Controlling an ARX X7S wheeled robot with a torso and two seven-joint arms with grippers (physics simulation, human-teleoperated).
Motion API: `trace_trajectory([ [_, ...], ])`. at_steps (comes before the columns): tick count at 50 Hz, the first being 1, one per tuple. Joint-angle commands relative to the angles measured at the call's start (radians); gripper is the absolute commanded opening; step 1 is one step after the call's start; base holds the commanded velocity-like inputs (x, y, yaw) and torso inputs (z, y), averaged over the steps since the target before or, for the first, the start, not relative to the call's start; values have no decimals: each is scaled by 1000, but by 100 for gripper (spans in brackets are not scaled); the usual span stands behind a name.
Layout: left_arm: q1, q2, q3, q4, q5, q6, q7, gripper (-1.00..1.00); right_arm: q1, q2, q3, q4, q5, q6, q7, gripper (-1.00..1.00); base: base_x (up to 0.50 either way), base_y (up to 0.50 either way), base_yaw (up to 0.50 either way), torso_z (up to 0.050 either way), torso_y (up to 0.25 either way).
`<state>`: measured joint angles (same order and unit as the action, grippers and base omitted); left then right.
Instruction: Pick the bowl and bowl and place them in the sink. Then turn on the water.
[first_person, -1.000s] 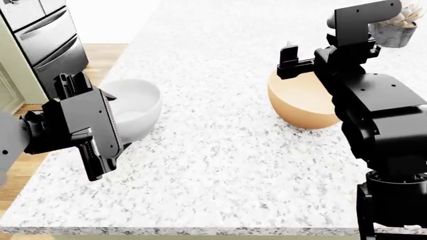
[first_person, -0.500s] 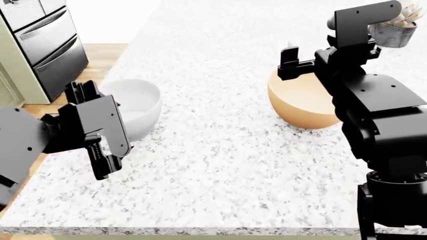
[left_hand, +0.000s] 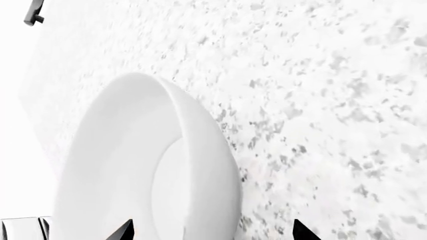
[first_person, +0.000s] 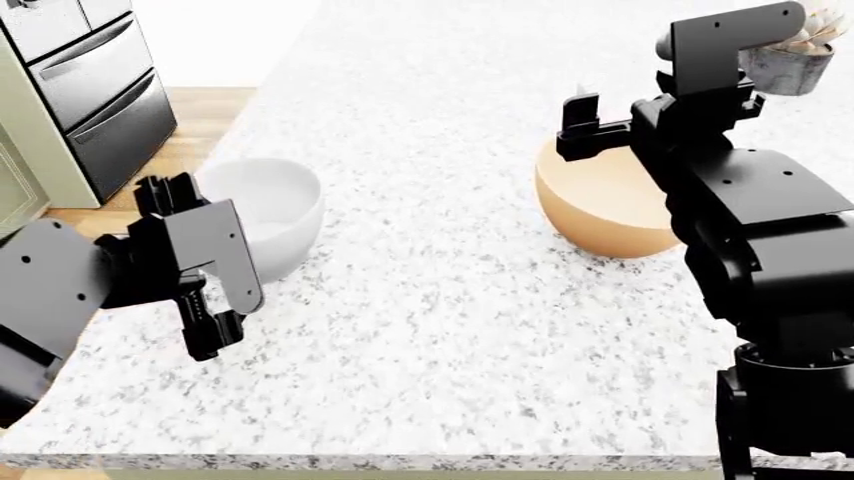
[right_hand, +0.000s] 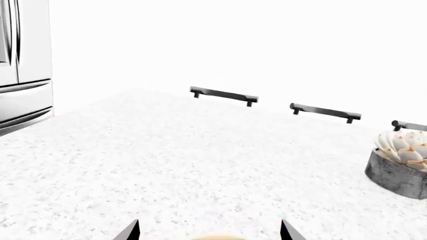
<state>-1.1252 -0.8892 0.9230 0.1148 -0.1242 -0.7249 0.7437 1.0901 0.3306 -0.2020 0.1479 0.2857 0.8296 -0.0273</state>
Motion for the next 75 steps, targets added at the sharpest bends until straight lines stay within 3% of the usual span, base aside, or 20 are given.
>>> trace_trajectory([
  [1, -7, 24, 21, -59, 22, 20, 0, 100, -2, 2, -1, 3, 2, -4, 2, 100, 0, 0, 0, 0, 0],
  [22, -6, 58, 43, -127, 39, 51, -3, 100, -2, 5, -3, 21, 4, -16, 3, 100, 0, 0, 0, 0, 0],
  [23, -5, 59, 41, -128, 39, 54, -7, -100, -2, 5, -3, 21, 4, -16, 4, 100, 0, 0, 0, 0, 0],
  [41, 10, 37, 3, -78, 19, 100, -41, -100, -13, 14, 5, -26, 19, 16, 15, 100, 0, 0, 0, 0, 0],
  [57, -57, -12, -75, 10, -16, 75, -35, -100, 14, 41, -29, -82, 29, 76, -10, 100, 0, 0, 0, 0, 1],
  [64, -73, -14, -95, 18, -24, 79, -38, -100, 63, 134, -129, -214, 55, 196, -120, 100, 0, 0, 0, 0, 1],
  [75, -59, -10, -116, 26, -44, 108, -52, -100, 260, 343, -351, -457, 140, 536, -341, 100, 0, 0, 0, 0, 0],
])
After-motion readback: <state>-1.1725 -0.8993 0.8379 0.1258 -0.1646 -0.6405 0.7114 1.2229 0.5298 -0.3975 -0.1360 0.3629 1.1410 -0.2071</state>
